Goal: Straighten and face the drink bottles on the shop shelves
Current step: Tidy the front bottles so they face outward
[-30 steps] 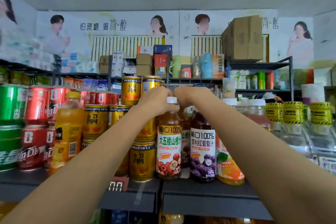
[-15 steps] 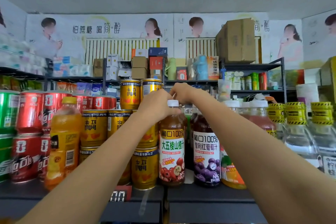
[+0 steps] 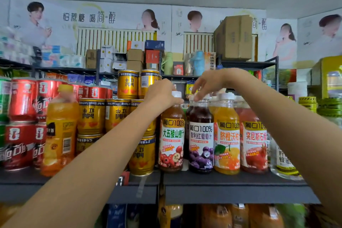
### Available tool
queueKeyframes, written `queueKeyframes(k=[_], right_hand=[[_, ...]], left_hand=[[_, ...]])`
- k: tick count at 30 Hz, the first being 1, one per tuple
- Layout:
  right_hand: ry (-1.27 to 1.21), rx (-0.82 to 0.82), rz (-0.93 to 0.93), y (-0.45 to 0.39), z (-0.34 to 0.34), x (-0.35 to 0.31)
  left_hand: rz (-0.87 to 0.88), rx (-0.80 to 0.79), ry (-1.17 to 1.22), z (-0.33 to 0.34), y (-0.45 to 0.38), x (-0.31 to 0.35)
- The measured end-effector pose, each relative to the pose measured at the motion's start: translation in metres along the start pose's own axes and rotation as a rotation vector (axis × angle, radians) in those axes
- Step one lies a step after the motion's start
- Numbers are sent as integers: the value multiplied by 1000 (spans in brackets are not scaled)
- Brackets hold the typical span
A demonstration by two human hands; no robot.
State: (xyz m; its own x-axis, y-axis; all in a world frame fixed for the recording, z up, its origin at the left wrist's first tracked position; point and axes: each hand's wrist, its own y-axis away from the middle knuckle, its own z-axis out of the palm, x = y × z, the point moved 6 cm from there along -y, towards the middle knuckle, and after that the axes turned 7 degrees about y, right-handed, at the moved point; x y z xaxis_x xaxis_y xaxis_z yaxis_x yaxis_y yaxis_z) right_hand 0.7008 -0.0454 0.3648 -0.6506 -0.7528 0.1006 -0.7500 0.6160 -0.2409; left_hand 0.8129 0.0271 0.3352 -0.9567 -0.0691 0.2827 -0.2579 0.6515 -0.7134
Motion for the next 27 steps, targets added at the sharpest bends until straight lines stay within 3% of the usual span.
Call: queueKeyframes(k=[11,18,23,27], right_hand=[[-160,216,-13,17,12,0],[-225,237,-14,25,14,1],[-134,199,7,21,15,-3],[-127,210,-7,25,9,2]], left_hand=[[97,-14,-115,3,8,6],[138,96,-138,5,14,11],[107,111,-198,6,17,15],[219,93,-164,7,29,39]])
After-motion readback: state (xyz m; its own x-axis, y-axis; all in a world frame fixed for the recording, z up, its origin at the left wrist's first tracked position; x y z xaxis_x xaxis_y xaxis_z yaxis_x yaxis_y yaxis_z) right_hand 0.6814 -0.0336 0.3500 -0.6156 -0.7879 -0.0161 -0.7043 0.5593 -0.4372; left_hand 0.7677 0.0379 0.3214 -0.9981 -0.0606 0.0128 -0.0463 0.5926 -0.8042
